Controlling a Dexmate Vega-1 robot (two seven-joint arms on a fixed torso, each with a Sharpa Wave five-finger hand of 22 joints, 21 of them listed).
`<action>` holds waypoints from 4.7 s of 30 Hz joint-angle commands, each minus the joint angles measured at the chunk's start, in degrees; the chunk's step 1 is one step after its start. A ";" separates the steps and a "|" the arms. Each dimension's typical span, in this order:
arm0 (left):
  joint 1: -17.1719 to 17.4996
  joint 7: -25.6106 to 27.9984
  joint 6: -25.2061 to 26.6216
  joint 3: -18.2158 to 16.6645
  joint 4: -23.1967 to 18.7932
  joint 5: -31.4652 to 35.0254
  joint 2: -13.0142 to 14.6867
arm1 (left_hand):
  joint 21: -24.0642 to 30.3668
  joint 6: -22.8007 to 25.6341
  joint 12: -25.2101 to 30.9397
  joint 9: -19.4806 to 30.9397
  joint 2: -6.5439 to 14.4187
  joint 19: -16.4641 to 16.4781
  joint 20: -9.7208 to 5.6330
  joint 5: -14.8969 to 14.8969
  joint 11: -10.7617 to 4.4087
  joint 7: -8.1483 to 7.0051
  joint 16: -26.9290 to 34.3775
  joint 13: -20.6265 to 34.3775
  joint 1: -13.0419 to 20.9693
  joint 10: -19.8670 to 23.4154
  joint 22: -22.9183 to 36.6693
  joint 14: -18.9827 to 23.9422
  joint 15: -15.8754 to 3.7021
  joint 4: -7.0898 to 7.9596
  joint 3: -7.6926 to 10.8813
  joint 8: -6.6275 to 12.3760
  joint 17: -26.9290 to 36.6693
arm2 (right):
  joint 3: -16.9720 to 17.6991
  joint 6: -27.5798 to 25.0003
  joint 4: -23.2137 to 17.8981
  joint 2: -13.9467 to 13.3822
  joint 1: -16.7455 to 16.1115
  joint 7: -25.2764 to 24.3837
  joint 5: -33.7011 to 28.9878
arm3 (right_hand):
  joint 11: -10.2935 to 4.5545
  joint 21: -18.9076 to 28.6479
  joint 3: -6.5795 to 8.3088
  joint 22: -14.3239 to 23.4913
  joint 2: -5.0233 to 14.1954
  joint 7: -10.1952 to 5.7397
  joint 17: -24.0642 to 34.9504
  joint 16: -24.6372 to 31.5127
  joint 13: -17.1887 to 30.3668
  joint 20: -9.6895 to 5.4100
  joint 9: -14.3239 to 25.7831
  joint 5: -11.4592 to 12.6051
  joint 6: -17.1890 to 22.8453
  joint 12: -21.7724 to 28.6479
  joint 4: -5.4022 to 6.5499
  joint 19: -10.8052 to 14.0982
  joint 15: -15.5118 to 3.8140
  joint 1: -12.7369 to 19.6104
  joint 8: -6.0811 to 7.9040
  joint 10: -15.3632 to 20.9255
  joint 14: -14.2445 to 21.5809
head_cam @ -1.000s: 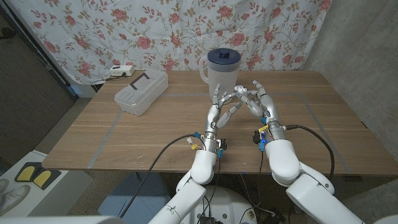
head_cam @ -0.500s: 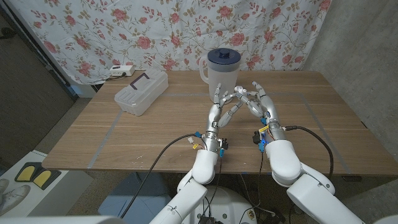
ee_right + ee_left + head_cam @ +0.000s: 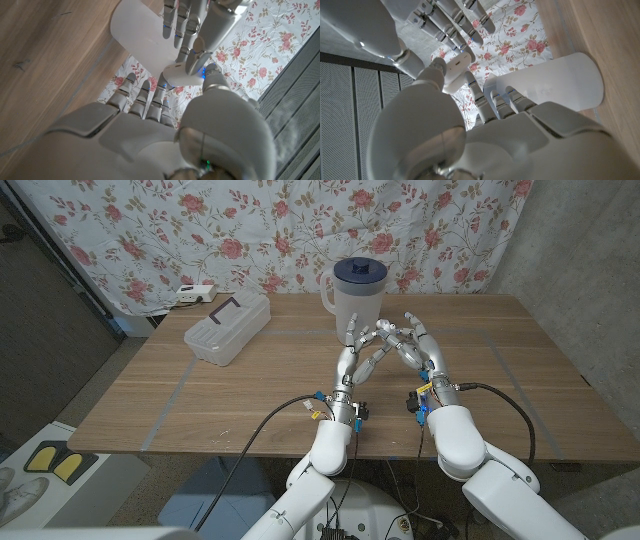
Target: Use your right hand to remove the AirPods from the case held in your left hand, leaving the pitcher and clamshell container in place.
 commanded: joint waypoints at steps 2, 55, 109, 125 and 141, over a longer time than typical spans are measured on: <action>-0.33 -0.19 -0.34 0.33 0.62 -0.13 -0.20 | -0.10 -3.57 0.35 0.32 -0.05 0.13 0.42 -0.17 0.00 -0.02 -0.19 0.16 0.45 0.40 0.20 0.52 -0.02 0.05 -0.46 -0.01 0.14 | -0.07 0.18 0.00 -0.68 -0.21 0.55 0.24 | -3.13 0.21 0.17 0.16 0.61 -0.26 0.34 0.11 0.08 0.38 0.11 0.38 0.51 0.49 0.37 0.37 -1.46 0.00 -0.04 3.53 0.34; -2.52 0.18 -1.26 1.41 4.19 -1.72 -1.21 | 0.09 0.61 1.39 0.31 1.82 0.99 1.54 -1.09 -0.07 -0.86 0.29 1.45 2.86 4.65 0.24 3.82 -0.93 -0.34 -1.43 0.27 0.24 | 0.59 0.51 0.63 -0.83 -0.39 1.35 1.72 | -3.14 0.20 0.20 0.16 0.68 -0.31 0.66 -0.07 0.14 0.33 0.13 0.60 0.81 0.93 0.42 0.41 -1.34 -0.55 -0.19 3.44 0.42; -2.14 -4.74 -0.68 1.27 4.10 -14.15 -2.66 | 0.54 12.61 11.16 0.73 7.01 4.23 3.94 -1.98 0.06 -2.40 4.66 9.62 13.57 13.25 0.51 13.28 -4.71 -0.70 -3.33 1.20 5.06 | -0.57 -0.27 1.82 0.13 0.88 1.91 2.07 | -2.76 0.23 0.05 0.16 0.52 0.03 0.97 -0.35 -0.20 0.68 0.14 0.64 0.71 1.03 0.61 0.54 -1.12 -1.43 -0.34 2.97 0.41; -2.16 -3.84 -0.65 1.54 4.21 -13.82 -2.79 | 0.49 12.00 12.07 0.78 6.90 4.12 4.35 -2.04 0.00 -3.00 4.80 10.45 14.03 12.95 0.56 12.41 -4.44 -0.55 -4.16 0.32 6.02 | 0.58 3.69 3.38 -0.21 -0.15 3.52 4.72 | 2.81 0.03 -5.26 0.22 -2.87 2.43 1.67 -1.67 -2.56 4.57 0.17 -3.33 -0.19 -0.16 5.74 -0.07 2.83 -13.93 -0.53 0.74 -0.79; -1.74 -4.30 -2.50 1.05 4.01 -15.85 -3.12 | 0.50 11.29 12.64 0.78 6.93 4.11 4.42 -2.04 -0.06 -3.48 4.98 11.01 14.29 12.60 0.60 11.97 -4.30 -0.42 -4.75 -0.34 6.69 | 1.09 4.22 4.48 0.75 -0.97 1.84 5.19 | 5.84 0.00 -7.78 0.25 -3.47 2.59 2.13 -2.69 -4.09 5.46 0.23 -7.66 -1.34 -2.70 8.46 -0.39 4.39 -20.99 -0.44 -4.71 -2.43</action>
